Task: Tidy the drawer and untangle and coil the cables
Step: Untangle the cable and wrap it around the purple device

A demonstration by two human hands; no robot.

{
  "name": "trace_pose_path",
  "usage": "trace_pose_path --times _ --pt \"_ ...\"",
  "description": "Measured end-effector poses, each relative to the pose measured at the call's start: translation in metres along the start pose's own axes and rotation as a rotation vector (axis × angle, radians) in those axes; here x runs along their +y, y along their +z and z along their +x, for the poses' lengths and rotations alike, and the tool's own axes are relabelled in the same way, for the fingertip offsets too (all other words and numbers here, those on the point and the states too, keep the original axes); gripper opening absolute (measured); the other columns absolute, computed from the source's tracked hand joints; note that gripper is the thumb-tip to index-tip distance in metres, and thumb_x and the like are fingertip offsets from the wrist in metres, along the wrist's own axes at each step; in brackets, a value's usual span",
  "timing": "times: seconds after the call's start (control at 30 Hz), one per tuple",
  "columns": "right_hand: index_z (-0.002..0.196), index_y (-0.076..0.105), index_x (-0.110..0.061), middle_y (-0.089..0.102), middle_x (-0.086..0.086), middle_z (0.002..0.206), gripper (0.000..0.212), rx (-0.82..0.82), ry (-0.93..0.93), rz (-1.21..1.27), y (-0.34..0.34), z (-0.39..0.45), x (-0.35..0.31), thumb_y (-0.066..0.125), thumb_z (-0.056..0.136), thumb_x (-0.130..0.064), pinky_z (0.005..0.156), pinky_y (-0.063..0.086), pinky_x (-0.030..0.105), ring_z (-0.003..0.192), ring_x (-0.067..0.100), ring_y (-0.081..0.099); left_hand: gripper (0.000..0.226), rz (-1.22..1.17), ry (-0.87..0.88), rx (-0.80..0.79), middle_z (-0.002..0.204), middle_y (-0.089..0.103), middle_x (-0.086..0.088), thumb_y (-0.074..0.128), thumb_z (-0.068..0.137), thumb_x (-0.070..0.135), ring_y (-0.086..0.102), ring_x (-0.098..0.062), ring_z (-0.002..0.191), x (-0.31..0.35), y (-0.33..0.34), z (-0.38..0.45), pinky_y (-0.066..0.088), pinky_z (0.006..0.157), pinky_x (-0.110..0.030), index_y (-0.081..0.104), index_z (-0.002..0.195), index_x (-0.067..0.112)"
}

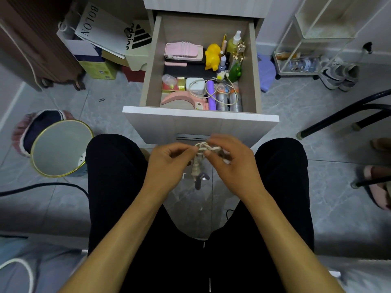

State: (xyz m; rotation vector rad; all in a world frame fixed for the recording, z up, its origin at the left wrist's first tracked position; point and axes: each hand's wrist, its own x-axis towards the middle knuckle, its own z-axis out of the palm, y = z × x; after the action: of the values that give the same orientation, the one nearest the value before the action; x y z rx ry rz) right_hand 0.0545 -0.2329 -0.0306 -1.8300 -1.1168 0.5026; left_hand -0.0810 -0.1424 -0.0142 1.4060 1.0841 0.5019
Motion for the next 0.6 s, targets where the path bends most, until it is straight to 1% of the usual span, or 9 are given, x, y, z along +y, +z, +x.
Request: trace_pose_path --times 0.03,0.07,0.1,0.17,0.23,0.37,0.47,0.53,0.6 --pt "0.117 0.067 -0.015 0.058 0.002 0.125 0.033 0.032 -0.093 -0.146 0.001 -0.001 0.003 0.073 0.085 -0.021 0.099 0.045 0.021 0.115 0.01 0.053 0.011 0.013 -0.002 0.0 0.079 0.075 0.003 0.069 0.09 0.018 0.072 -0.018 0.081 0.0 0.0 0.0 0.059 0.084 -0.042 0.078 0.084 0.02" --pt "0.118 0.066 -0.014 0.054 0.008 0.127 0.035 0.066 -0.193 -0.276 0.001 0.0 0.006 0.074 0.084 -0.022 0.098 0.043 0.02 0.117 0.015 0.049 0.011 0.021 -0.009 -0.006 0.079 0.075 0.002 0.069 0.09 0.019 0.072 -0.018 0.081 0.0 0.0 0.0 0.059 0.084 -0.043 0.078 0.084 0.019" --pt "0.114 0.067 -0.012 0.055 0.011 0.123 0.032 0.105 -0.298 -0.373 0.001 0.0 0.005 0.074 0.084 -0.02 0.093 0.045 0.023 0.113 0.02 0.05 0.011 0.028 -0.015 -0.015 0.079 0.075 0.002 0.069 0.09 0.019 0.072 -0.018 0.081 0.0 0.0 0.001 0.059 0.083 -0.044 0.078 0.085 0.018" --pt "0.099 0.072 -0.009 0.061 0.013 0.104 0.015 0.147 -0.484 -0.482 0.003 0.004 0.003 0.07 0.085 -0.015 0.078 0.047 0.034 0.094 0.026 0.054 0.011 0.054 -0.012 -0.037 0.08 0.075 0.002 0.068 0.09 0.02 0.072 -0.018 0.081 0.003 -0.001 0.002 0.059 0.083 -0.044 0.077 0.083 0.02" --pt "0.091 0.073 -0.009 0.062 0.011 0.092 0.011 0.141 -0.554 -0.52 0.003 0.009 0.001 0.066 0.088 -0.016 0.07 0.045 0.037 0.081 0.028 0.056 0.012 0.079 0.008 -0.058 0.081 0.075 0.002 0.067 0.09 0.021 0.071 -0.019 0.083 0.005 -0.002 0.003 0.059 0.084 -0.043 0.077 0.082 0.022" --pt "0.088 0.073 -0.007 0.064 0.009 0.086 0.014 0.123 -0.577 -0.593 0.007 0.015 0.0 0.062 0.088 -0.016 0.067 0.045 0.035 0.076 0.027 0.057 0.012 0.001 -0.011 -0.064 0.082 0.076 0.002 0.068 0.089 0.018 0.072 -0.016 0.083 0.009 -0.006 0.004 0.058 0.087 -0.036 0.077 0.082 0.022" --pt "0.086 0.069 -0.004 0.064 0.01 0.081 0.015 0.101 -0.574 -0.583 0.011 0.014 -0.002 0.058 0.088 -0.013 0.068 0.046 0.035 0.073 0.028 0.058 0.009 -0.068 -0.078 -0.058 0.082 0.076 0.0 0.069 0.088 0.017 0.073 -0.017 0.083 0.01 -0.006 0.003 0.058 0.083 -0.03 0.077 0.084 0.017" --pt "0.085 0.066 -0.005 0.061 0.008 0.08 0.017 0.051 -0.49 -0.526 0.012 0.012 -0.003 0.055 0.088 -0.018 0.066 0.046 0.034 0.073 0.026 0.056 0.008 -0.079 -0.099 -0.054 0.082 0.076 0.0 0.07 0.087 0.019 0.072 -0.017 0.083 0.011 -0.007 0.003 0.057 0.08 -0.028 0.078 0.085 0.016" --pt "0.087 0.063 -0.01 0.057 -0.001 0.082 0.016 -0.021 -0.279 -0.405 0.01 0.008 -0.005 0.055 0.089 -0.023 0.063 0.045 0.028 0.072 0.014 0.052 0.007 -0.046 -0.073 -0.047 0.081 0.076 0.004 0.072 0.087 0.02 0.071 -0.012 0.082 0.012 -0.006 0.003 0.056 0.076 -0.023 0.078 0.084 0.02"
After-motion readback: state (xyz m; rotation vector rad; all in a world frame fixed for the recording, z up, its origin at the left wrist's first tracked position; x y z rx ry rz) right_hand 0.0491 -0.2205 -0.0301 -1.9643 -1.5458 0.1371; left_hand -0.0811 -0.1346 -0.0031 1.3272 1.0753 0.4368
